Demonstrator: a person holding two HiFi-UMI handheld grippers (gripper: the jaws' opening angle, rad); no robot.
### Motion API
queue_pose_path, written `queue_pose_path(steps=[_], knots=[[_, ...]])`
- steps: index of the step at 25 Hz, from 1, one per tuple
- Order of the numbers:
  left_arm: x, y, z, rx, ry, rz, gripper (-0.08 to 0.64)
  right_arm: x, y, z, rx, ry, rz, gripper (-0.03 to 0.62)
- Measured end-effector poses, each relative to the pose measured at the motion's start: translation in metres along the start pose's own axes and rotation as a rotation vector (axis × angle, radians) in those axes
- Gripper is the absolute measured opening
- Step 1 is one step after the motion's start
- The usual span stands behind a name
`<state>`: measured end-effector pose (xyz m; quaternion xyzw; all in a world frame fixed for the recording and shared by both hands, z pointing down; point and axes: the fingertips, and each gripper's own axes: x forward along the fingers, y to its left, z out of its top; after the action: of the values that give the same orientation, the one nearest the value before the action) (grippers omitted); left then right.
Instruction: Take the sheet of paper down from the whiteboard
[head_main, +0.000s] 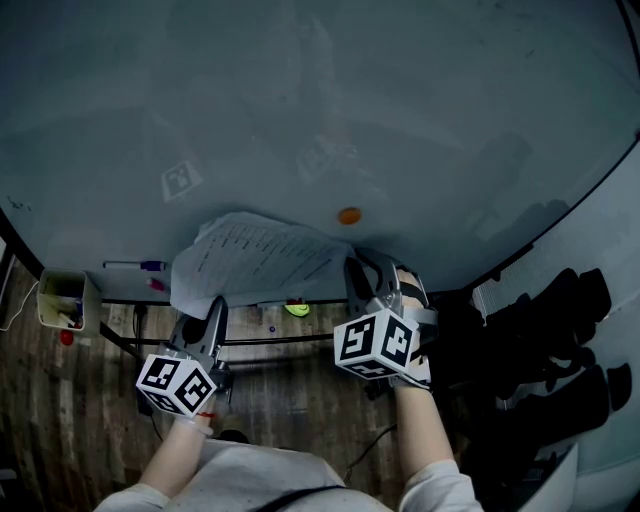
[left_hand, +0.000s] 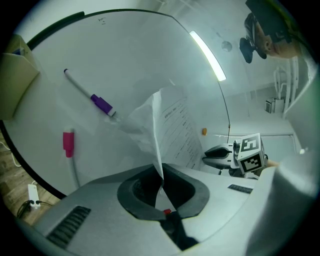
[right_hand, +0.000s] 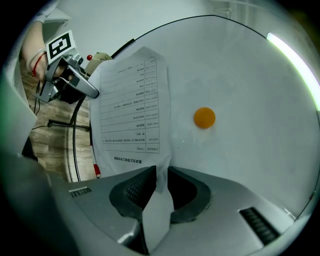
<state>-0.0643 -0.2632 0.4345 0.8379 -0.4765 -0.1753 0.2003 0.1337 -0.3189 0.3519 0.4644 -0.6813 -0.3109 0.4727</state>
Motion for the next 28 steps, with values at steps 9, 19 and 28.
queue_pose_path(steps=[9,19,28], knots=[[-0.002,0.006,0.003,-0.004,0.005,0.005,0.015,0.01,0.007,-0.005,0.068,0.03,0.052,0.059],[-0.006,-0.001,0.0,-0.016,0.004,-0.019,0.015,-0.007,0.01,-0.002,0.068,0.016,0.014,0.029],[-0.031,-0.023,-0.016,-0.016,0.031,-0.031,0.015,-0.046,0.034,-0.016,0.095,0.023,0.009,0.025]])
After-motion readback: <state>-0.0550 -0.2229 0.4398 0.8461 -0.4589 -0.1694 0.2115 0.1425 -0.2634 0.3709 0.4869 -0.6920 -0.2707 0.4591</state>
